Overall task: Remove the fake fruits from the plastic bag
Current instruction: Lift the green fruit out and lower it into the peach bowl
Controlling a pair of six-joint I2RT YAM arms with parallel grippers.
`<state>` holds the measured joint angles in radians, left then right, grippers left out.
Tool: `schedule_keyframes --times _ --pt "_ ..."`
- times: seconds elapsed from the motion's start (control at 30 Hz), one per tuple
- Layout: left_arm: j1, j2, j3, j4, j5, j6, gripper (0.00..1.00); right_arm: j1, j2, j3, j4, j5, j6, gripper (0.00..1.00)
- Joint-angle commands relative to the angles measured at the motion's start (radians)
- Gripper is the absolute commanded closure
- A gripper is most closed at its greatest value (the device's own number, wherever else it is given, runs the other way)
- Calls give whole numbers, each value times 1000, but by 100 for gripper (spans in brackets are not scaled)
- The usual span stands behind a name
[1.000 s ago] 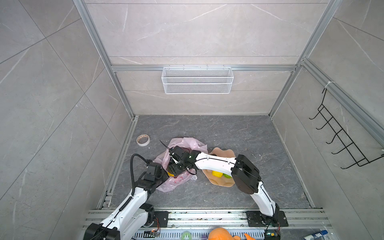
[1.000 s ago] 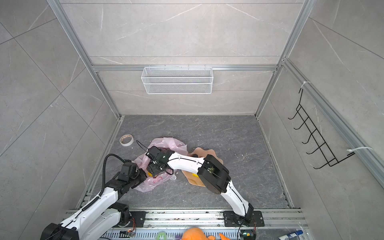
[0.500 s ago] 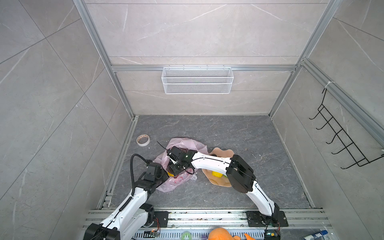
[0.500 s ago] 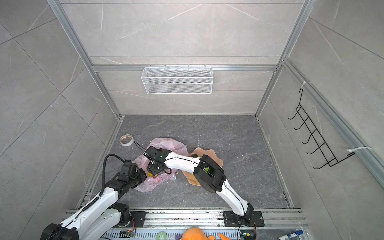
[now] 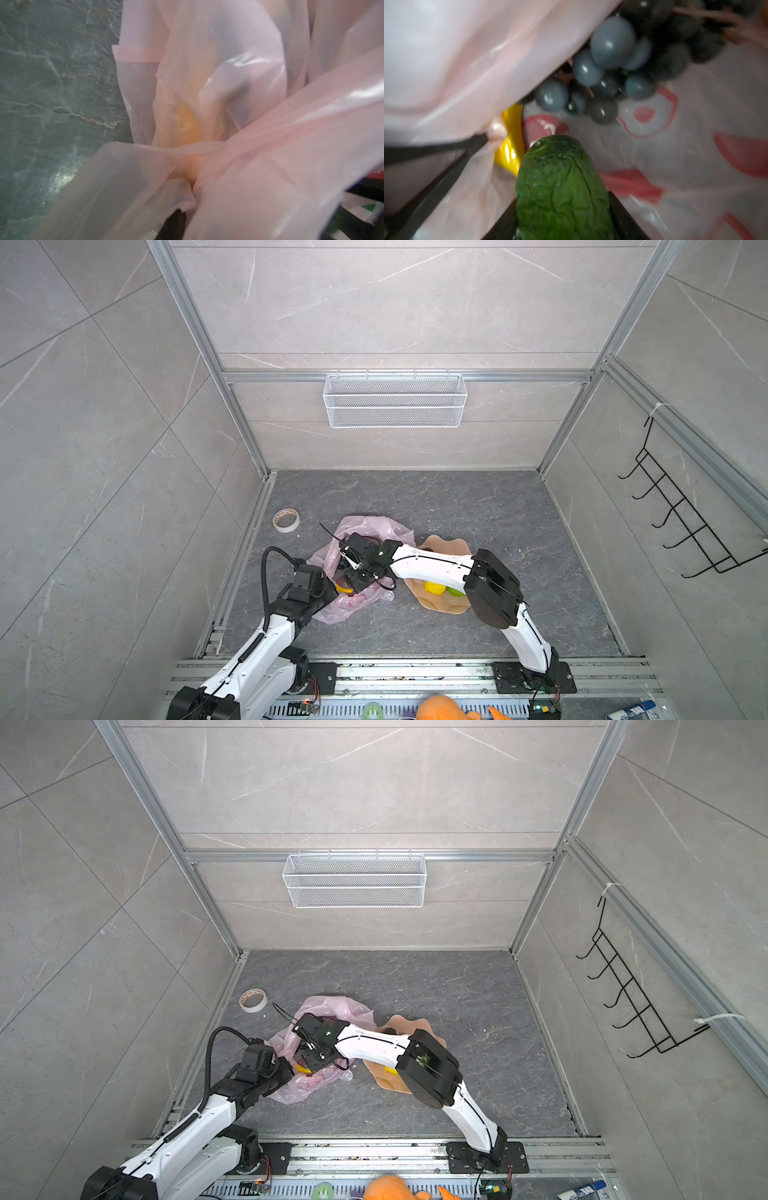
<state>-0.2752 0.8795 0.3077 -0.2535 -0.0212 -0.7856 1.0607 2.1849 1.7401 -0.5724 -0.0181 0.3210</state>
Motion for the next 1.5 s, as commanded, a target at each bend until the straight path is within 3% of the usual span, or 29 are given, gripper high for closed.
schedule_keyframes --times 0.0,0.2,0.37,0.6,0.77,0.9,1.1,1.47 --pt "-2 35 67 48 16 78 90 -1 -141 -64 24 30 9 44" --pt "-2 128 166 98 24 212 93 -2 -328 -233 73 110 25 44" --pt "-5 162 151 221 67 281 95 -20 -474 -353 62 170 36 44" --pt "-7 200 116 304 93 312 96 -107 -700 -529 1 172 71 44" --pt "-7 211 120 306 93 310 95 -245 -818 -613 -81 188 100 44" --pt "-7 211 117 309 91 310 95 -379 -844 -654 -129 225 103 44" --pt "-6 202 112 309 89 310 95 -534 -833 -711 -126 175 124 44" --pt "-7 206 111 312 88 309 95 -583 -742 -733 -112 185 135 46"
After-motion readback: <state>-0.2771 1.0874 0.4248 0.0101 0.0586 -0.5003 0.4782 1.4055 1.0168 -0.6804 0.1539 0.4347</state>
